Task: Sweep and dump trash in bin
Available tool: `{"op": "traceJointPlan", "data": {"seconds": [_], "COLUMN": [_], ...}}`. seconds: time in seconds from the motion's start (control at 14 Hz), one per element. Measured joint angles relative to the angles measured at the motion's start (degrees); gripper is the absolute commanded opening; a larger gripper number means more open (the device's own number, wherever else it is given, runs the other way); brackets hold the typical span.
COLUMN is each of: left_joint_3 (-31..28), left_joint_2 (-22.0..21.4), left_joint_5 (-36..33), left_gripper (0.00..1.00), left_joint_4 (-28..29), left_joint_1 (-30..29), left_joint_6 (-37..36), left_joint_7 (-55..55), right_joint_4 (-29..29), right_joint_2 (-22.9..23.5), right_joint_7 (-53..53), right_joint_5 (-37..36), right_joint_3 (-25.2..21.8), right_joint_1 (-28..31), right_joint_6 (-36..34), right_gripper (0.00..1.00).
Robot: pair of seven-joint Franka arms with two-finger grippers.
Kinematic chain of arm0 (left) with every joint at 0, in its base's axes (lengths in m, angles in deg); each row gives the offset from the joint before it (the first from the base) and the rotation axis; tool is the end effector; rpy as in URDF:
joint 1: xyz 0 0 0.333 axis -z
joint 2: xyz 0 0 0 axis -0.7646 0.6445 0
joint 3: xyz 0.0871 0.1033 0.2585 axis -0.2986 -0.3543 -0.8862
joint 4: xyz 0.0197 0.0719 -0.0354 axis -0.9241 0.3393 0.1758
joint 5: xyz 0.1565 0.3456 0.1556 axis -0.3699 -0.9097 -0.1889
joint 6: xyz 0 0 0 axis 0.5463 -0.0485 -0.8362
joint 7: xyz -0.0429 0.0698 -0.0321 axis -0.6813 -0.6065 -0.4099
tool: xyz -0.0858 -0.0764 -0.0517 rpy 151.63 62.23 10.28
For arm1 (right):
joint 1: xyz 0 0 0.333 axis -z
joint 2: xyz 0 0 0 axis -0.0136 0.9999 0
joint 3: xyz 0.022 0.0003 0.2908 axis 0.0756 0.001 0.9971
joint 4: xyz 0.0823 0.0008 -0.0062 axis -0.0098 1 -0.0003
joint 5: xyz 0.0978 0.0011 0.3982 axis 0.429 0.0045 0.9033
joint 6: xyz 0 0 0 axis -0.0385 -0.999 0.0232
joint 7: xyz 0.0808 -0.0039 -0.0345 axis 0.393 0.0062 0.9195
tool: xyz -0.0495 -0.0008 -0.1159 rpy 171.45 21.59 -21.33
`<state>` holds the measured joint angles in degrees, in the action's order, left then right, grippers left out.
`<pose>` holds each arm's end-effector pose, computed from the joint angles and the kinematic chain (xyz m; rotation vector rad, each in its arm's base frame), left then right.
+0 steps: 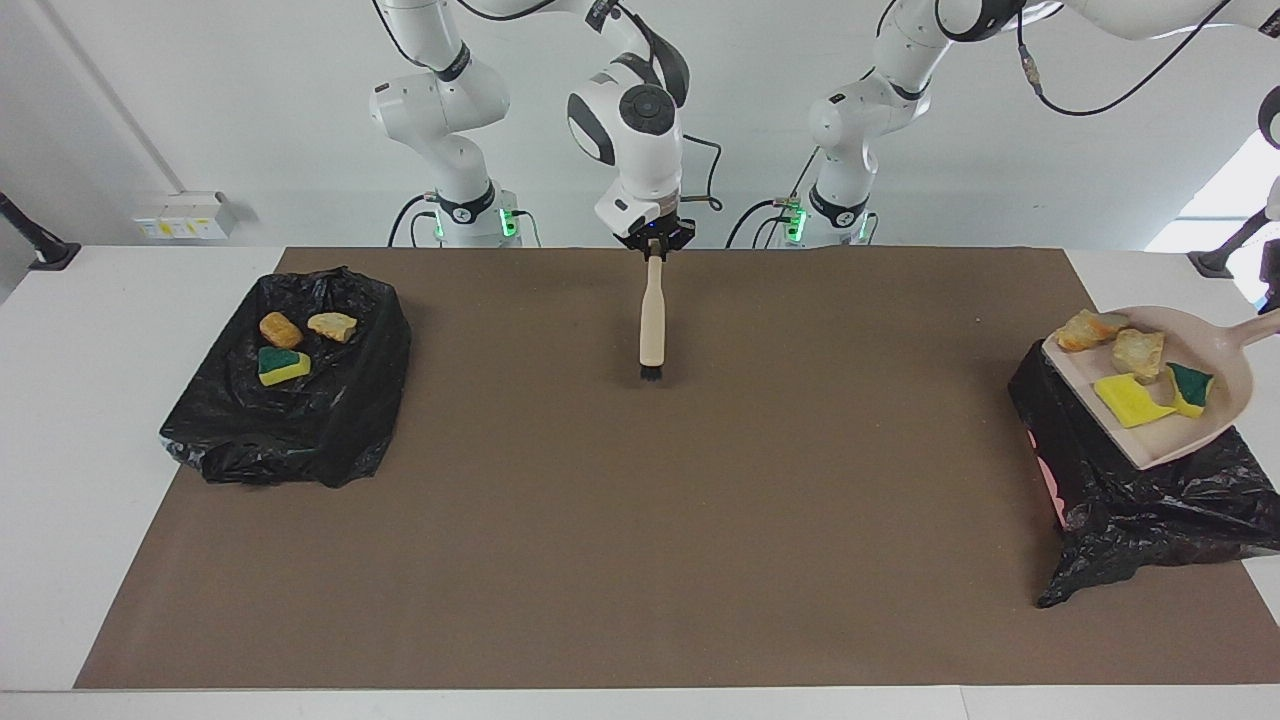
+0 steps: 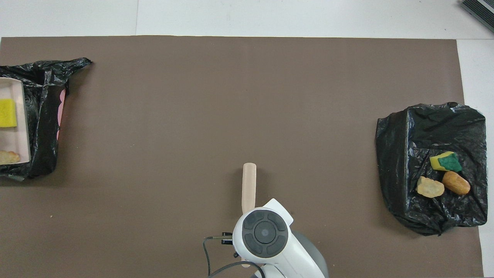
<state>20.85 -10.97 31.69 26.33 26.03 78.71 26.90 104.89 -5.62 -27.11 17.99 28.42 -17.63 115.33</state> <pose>0.6055 0.3131 0.5252 -2.0864 1.9293 0.2696 0.3483 0.3950 0.3302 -3.0562 0.1479 0.3671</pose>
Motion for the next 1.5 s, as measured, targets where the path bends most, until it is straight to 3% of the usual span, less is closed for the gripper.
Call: {"op": "traceJointPlan", "data": {"seconds": [0.29,0.86,1.5], "left_joint_3": [1.0,1.5,1.6], "left_joint_2": [1.0,0.0,-1.5], "left_joint_5": [-11.8,-35.8,-50.2], "left_gripper": [0.0,0.0,0.0], "left_joint_4": [-0.8,1.5,1.6], "left_joint_1": [0.3,8.0,14.8], "left_joint_6": [3.7,1.8,-8.7], "left_joint_7": [-0.8,-14.8,-22.4], "right_joint_4": [1.4,1.6,4.5], "right_joint_2": [3.4,2.4,1.6], "right_joint_7": [-1.6,-6.2,-6.1], "right_joint_5": [-0.1,-5.6,-5.9], "right_joint_3": [-0.1,-0.1,0.0], "right_joint_1": [-1.1,-1.6,-3.9], "right_joint_6": [3.4,-0.7,3.3], "right_gripper": [0.0,0.0,0.0]}}
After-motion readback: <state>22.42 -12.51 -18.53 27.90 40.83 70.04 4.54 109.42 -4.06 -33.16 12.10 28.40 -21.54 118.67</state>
